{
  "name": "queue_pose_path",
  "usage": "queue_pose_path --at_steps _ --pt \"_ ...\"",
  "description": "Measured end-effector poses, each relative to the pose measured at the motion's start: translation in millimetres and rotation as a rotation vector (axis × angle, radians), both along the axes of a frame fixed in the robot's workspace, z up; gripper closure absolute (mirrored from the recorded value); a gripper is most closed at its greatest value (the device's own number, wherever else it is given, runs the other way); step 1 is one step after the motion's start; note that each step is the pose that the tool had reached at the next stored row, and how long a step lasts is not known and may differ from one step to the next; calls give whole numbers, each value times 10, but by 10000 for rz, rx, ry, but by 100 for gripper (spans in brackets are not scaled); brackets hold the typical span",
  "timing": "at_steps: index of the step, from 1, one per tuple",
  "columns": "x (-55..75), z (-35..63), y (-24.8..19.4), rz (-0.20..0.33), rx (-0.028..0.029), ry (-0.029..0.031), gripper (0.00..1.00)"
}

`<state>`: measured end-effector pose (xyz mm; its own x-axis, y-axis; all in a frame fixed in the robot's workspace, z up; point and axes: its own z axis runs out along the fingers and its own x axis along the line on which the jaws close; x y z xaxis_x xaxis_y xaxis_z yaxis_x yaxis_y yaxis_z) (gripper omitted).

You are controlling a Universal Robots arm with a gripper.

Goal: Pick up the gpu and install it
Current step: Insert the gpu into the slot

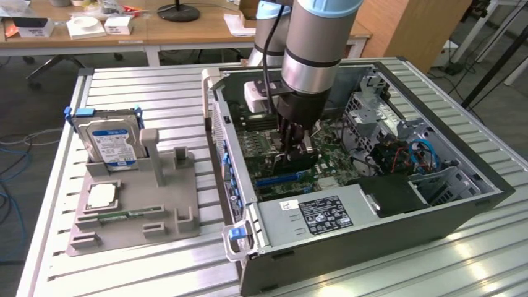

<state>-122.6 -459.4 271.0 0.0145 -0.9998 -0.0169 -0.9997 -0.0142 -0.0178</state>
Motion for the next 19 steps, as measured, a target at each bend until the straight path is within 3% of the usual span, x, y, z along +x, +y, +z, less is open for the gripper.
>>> queue_pose_path --at_steps 19 --pt "0 -30 0 0 1 -1 74"
